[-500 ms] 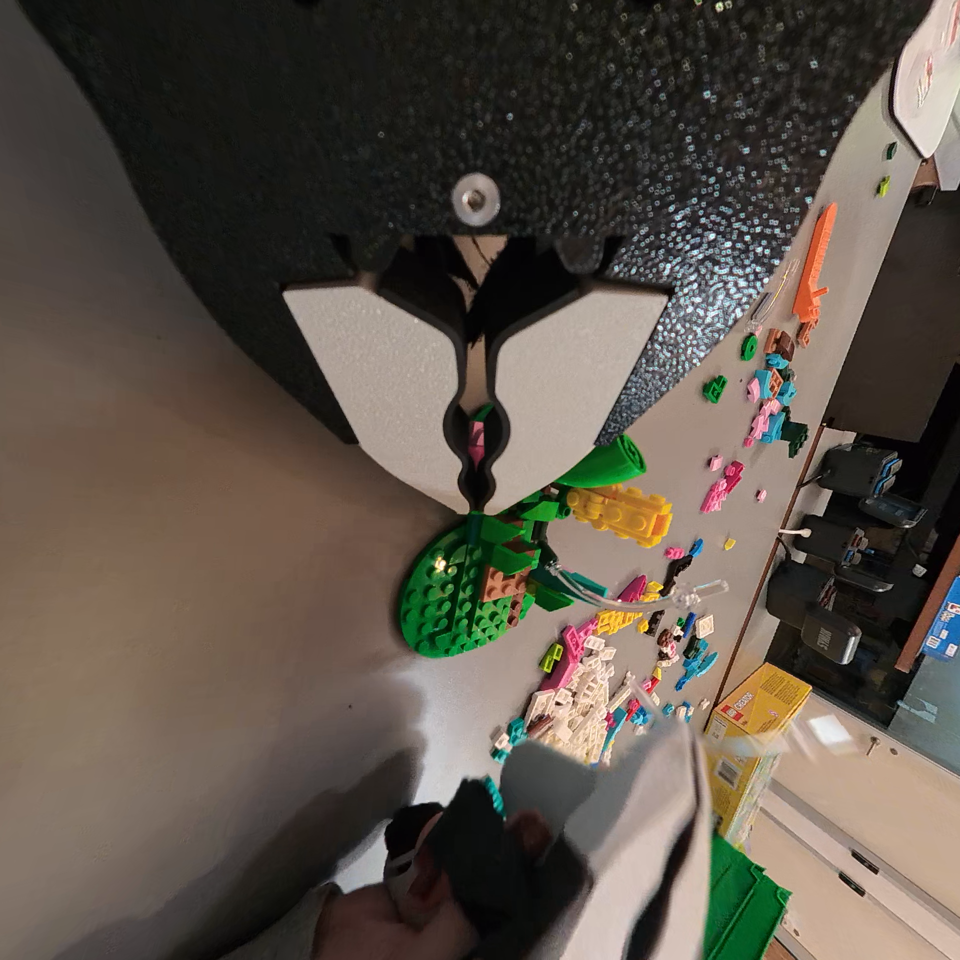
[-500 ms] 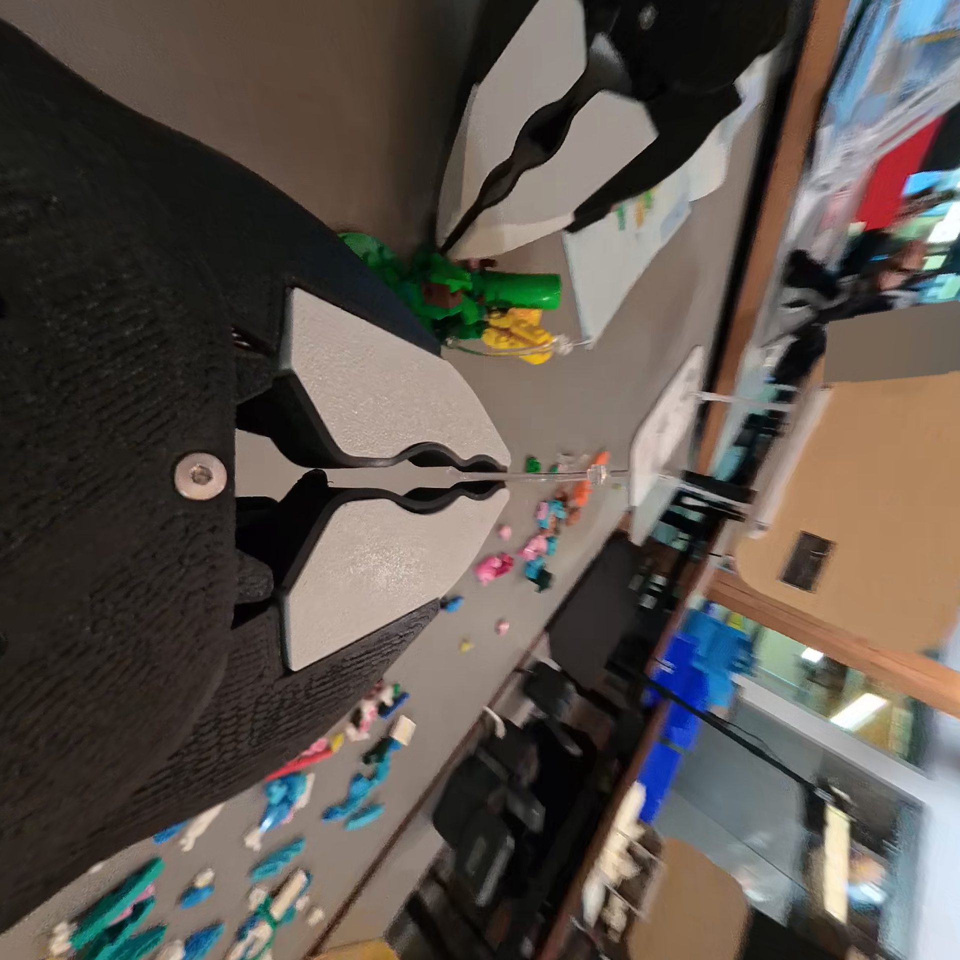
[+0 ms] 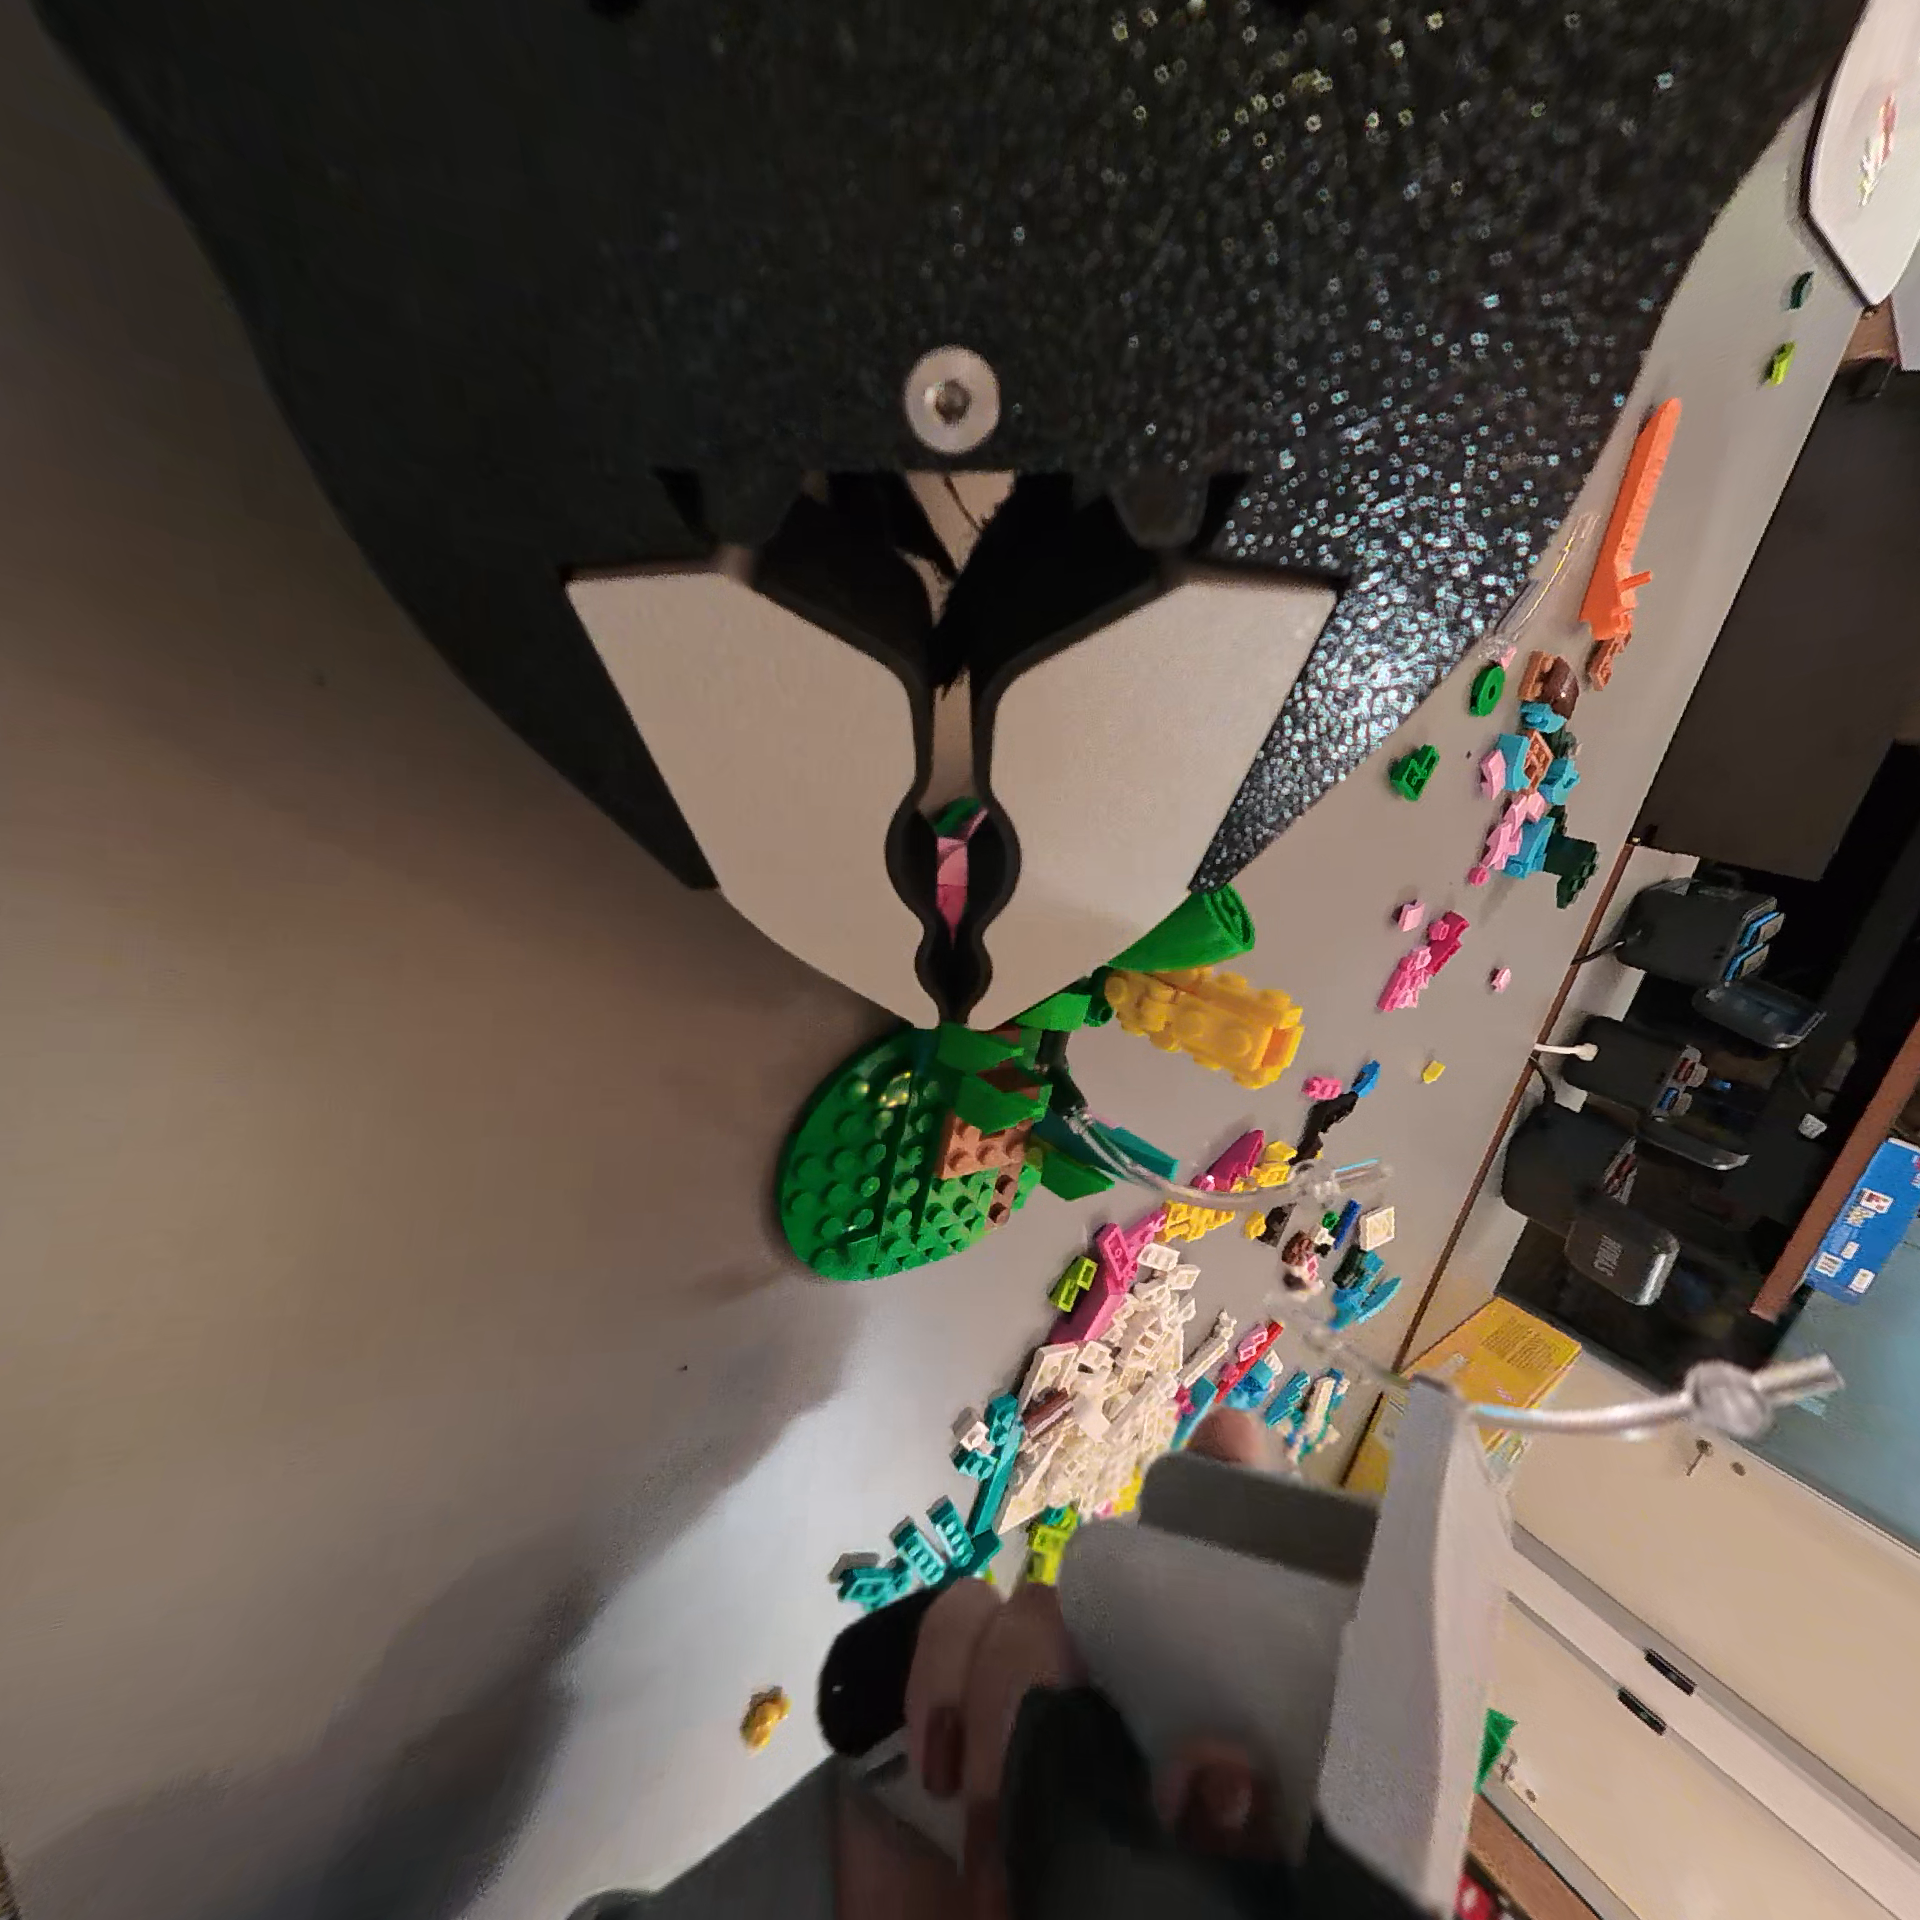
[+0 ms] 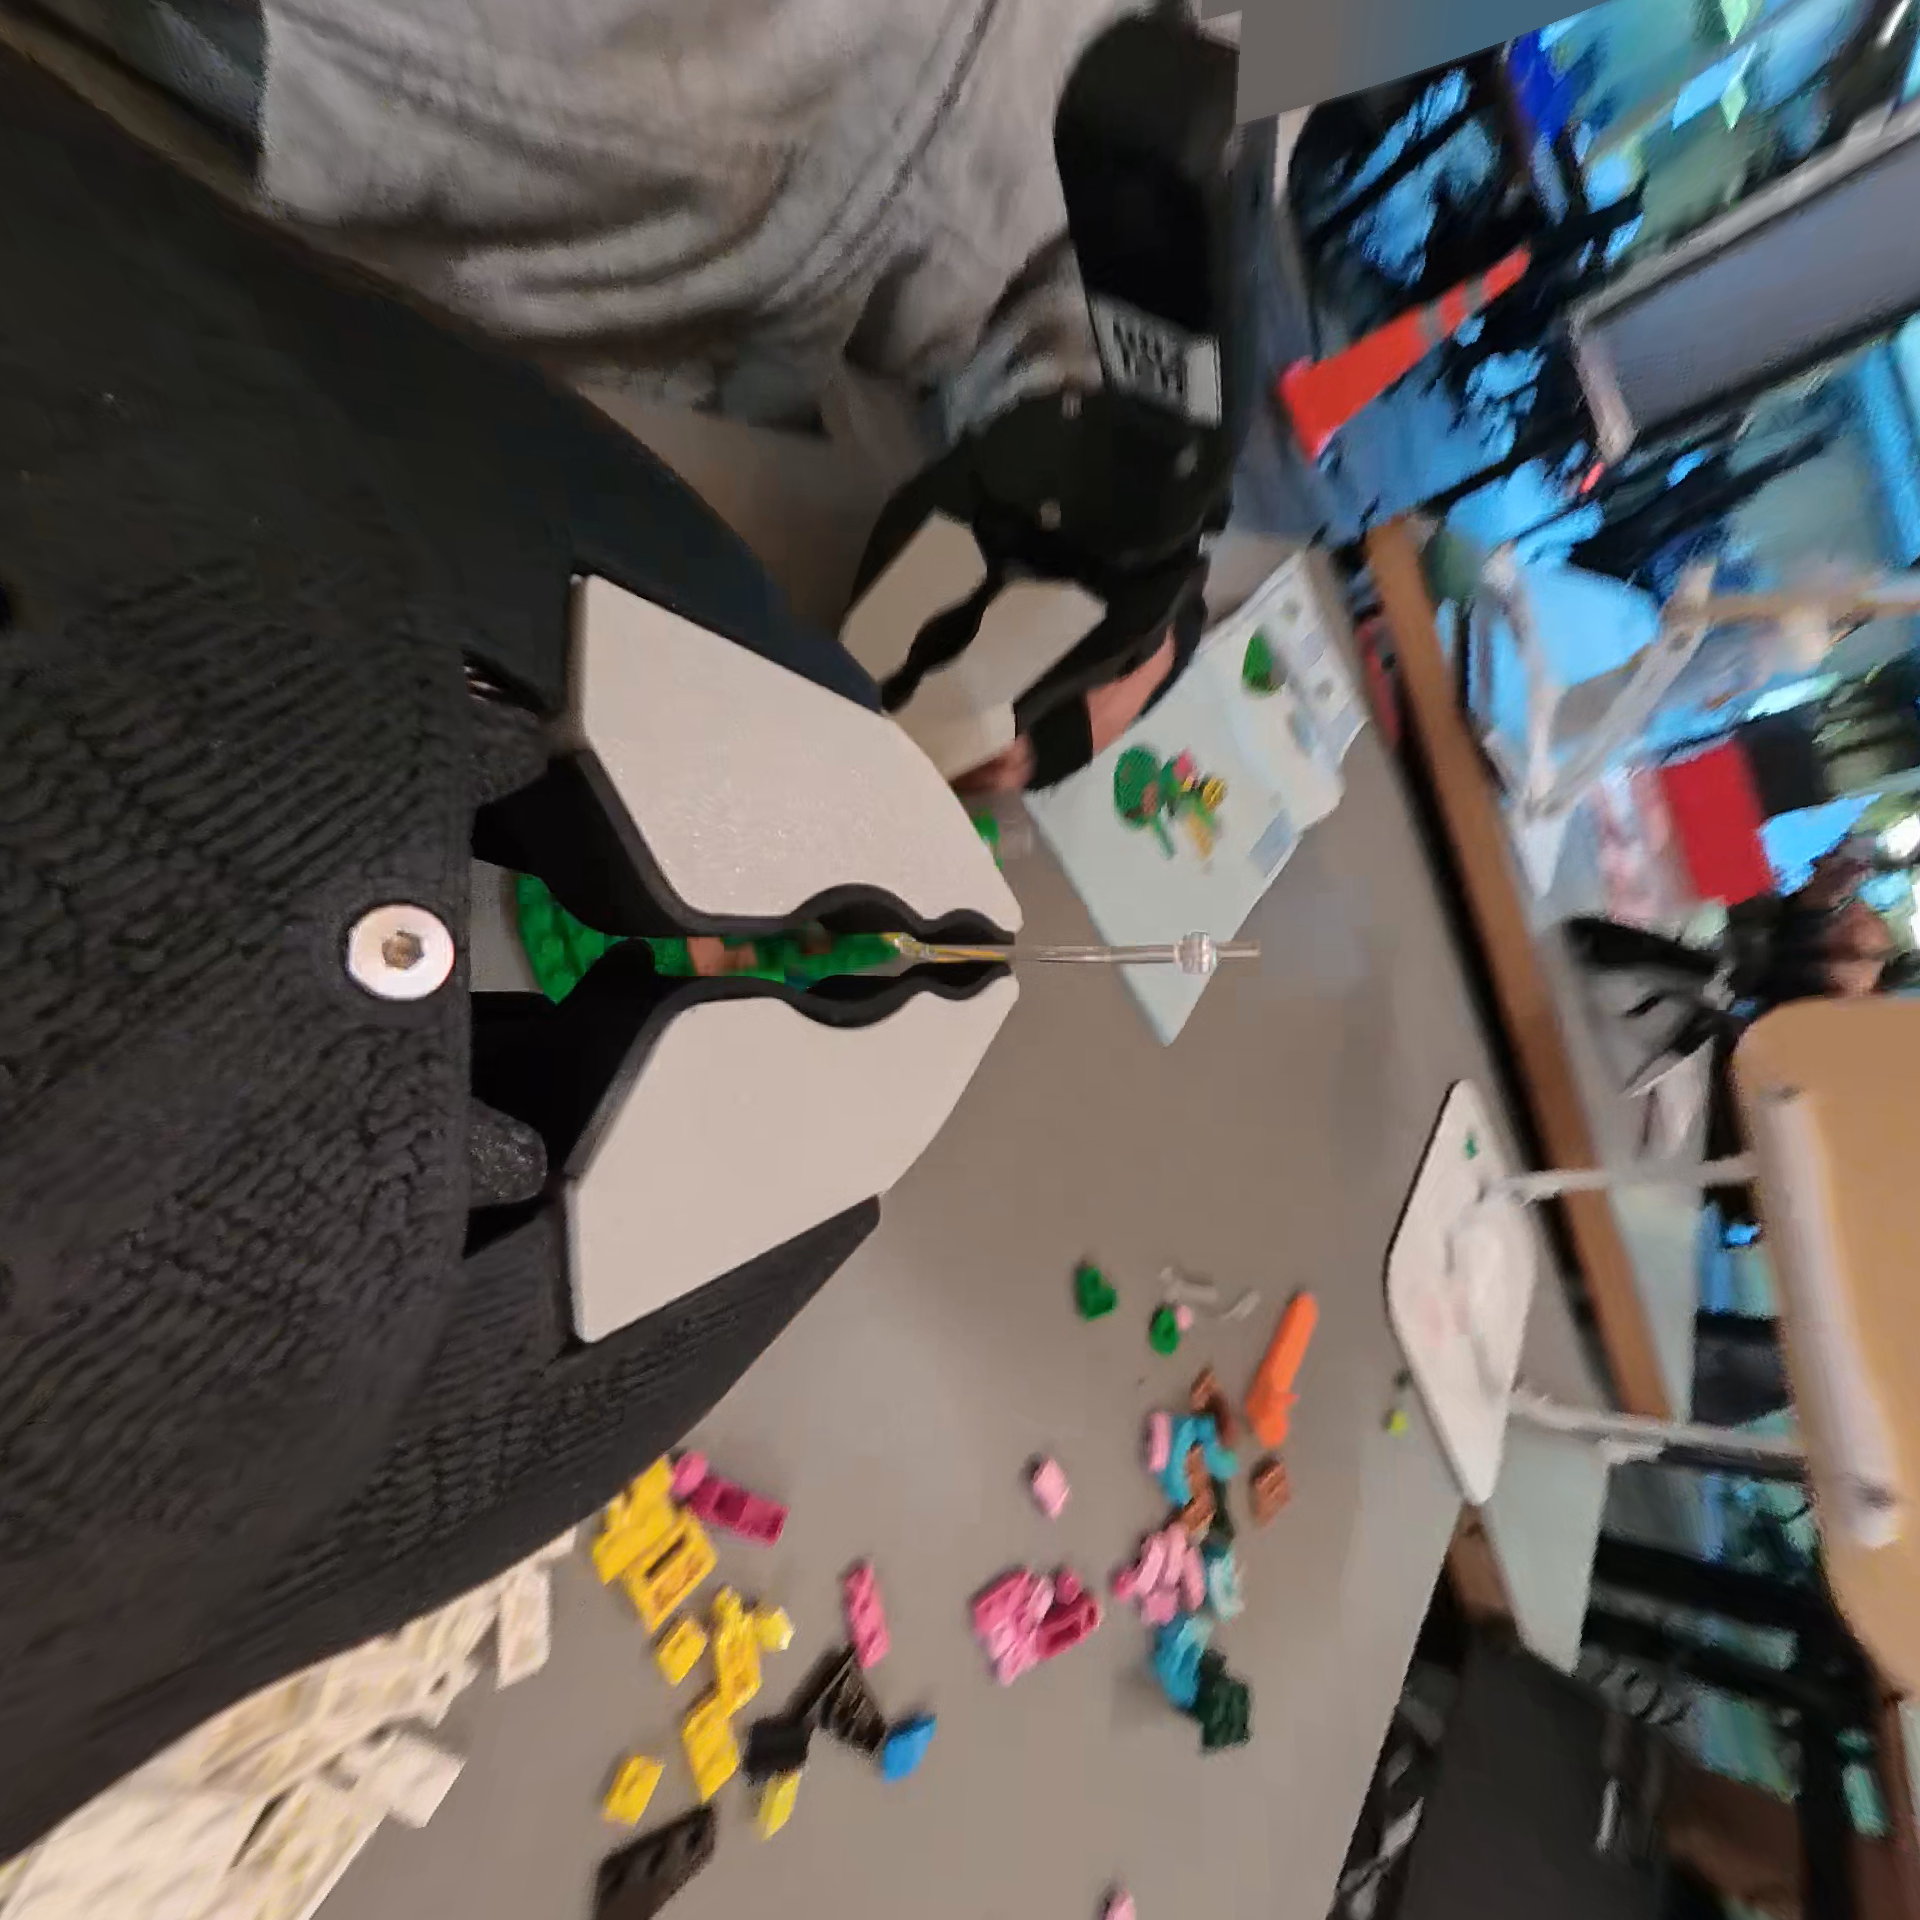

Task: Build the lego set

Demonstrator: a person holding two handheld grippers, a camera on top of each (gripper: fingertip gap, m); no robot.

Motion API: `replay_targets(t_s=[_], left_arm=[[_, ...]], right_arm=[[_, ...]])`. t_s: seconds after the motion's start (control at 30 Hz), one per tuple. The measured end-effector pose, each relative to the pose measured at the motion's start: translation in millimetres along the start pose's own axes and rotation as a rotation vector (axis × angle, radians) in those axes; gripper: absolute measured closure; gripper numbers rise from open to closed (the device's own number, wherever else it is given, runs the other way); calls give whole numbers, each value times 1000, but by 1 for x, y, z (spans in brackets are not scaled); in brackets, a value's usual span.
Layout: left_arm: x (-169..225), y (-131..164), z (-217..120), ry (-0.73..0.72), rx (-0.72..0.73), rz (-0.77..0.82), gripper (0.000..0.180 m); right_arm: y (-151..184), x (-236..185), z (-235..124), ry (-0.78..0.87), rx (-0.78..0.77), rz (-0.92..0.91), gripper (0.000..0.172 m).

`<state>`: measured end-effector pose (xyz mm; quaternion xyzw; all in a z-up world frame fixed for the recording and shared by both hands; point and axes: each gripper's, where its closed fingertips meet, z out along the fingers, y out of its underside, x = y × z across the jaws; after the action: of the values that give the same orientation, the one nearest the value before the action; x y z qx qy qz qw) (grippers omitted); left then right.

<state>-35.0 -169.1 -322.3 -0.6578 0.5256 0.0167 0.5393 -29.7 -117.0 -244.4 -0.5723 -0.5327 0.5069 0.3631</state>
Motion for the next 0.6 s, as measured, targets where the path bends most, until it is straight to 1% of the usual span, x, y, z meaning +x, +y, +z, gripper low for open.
replay_targets(t_s=[0.07,0.13,0.23,0.4,0.6], left_arm=[[1,-1,1,4,2,1,180],[2,-1,1,10,2,2,180],[4,0,3,15,-7,14,180],[5,3,4,24,-30,24,180],[7,5,5,29,-37,29,180]], right_arm=[[5,-15,-3,-50,20,-14,171],[16,-23,-2,-53,-4,-47,171],[25,-26,3,-15,-28,-110,171],[35,-28,15,-24,-71,-151,171],[42,-28,19,-17,-104,-182,171]])
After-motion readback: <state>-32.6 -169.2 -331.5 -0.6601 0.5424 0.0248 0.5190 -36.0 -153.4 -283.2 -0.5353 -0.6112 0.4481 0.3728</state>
